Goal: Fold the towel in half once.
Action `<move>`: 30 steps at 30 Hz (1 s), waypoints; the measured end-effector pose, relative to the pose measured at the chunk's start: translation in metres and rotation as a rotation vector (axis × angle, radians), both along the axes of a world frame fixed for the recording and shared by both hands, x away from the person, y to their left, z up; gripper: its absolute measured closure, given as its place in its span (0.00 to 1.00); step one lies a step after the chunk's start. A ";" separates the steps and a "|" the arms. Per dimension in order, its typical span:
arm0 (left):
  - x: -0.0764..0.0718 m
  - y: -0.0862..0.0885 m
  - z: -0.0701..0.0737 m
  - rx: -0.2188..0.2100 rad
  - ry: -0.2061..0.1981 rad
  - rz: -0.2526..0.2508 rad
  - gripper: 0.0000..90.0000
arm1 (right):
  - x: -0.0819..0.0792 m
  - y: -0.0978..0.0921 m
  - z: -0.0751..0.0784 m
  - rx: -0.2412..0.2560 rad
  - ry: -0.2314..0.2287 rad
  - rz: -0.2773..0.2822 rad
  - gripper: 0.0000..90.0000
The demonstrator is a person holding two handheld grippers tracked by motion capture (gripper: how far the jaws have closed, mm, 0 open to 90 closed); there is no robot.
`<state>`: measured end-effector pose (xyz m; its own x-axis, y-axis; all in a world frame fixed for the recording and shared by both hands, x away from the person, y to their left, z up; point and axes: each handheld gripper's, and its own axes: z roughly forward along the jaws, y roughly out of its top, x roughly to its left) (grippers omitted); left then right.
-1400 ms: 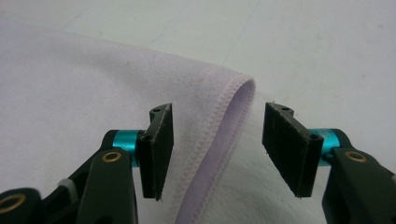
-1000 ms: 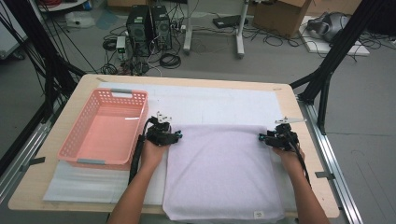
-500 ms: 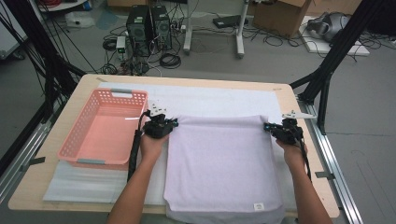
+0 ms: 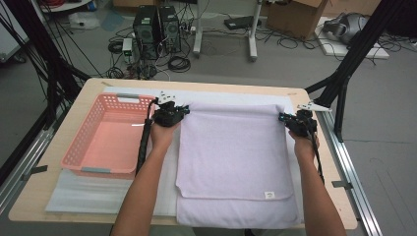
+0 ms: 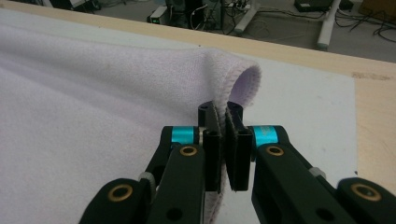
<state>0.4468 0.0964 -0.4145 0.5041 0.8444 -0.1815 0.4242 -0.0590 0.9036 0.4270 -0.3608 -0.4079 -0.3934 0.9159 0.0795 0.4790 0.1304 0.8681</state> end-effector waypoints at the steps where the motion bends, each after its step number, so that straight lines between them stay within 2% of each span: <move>1: 0.001 0.000 -0.002 -0.002 0.004 -0.001 0.93 | 0.002 0.001 0.000 -0.011 -0.007 -0.001 0.97; 4: 0.001 0.001 -0.006 -0.017 0.038 -0.004 0.91 | 0.006 0.005 -0.002 -0.027 0.008 -0.010 0.96; 5: 0.001 0.001 -0.007 -0.028 0.053 -0.002 0.86 | 0.007 0.006 -0.004 -0.030 0.015 -0.015 0.93; 7: 0.000 0.000 -0.009 -0.043 0.088 -0.023 0.71 | 0.008 0.006 -0.007 -0.008 0.044 -0.034 0.77; 8: -0.002 -0.001 -0.009 -0.032 0.099 -0.046 0.67 | 0.007 0.005 -0.007 0.008 0.062 -0.040 0.70; 10: -0.006 -0.006 -0.009 -0.006 0.106 -0.069 0.62 | 0.005 0.004 -0.007 0.039 0.092 -0.035 0.65; 12: -0.014 -0.008 -0.011 -0.013 0.066 -0.068 0.60 | 0.001 0.003 -0.007 0.046 0.103 -0.022 0.62; 13: -0.018 -0.009 -0.012 -0.020 0.059 -0.066 0.59 | -0.002 0.003 -0.007 0.047 0.112 -0.018 0.60; 14: -0.021 -0.009 -0.013 -0.029 0.075 -0.073 0.58 | -0.005 0.004 -0.007 0.052 0.119 -0.011 0.60; 17: -0.035 -0.009 -0.017 -0.039 0.059 -0.088 0.57 | -0.018 0.005 -0.007 0.046 0.127 0.006 0.59; 19: -0.047 -0.007 -0.019 -0.052 0.053 -0.097 0.56 | -0.025 0.005 -0.005 0.029 0.187 0.027 0.57; 20: -0.053 -0.007 -0.020 -0.057 0.071 -0.100 0.56 | -0.031 0.007 -0.004 0.013 0.177 0.033 0.58; 21: -0.059 -0.006 -0.021 -0.068 0.065 -0.100 0.54 | -0.039 0.007 -0.004 0.007 0.157 0.036 0.58; 23: -0.074 -0.004 -0.023 -0.074 0.047 -0.102 0.55 | -0.052 0.008 -0.003 0.013 0.160 0.049 0.58; 25: -0.087 -0.001 -0.023 -0.072 0.062 -0.116 0.55 | -0.067 0.008 -0.004 0.003 0.165 0.058 0.58; 28: -0.107 0.001 -0.022 -0.052 0.057 -0.125 0.52 | -0.091 0.009 -0.005 0.002 0.166 0.069 0.60; 30: -0.122 0.003 -0.021 -0.060 0.045 -0.124 0.50 | -0.107 0.009 -0.008 0.000 0.164 0.075 0.60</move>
<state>0.3247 0.0990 -0.4358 0.5943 0.7628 -0.2548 0.4573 -0.0598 0.8873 0.3199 -0.3514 -0.4157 -0.4425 0.8844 0.1486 0.6033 0.1710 0.7789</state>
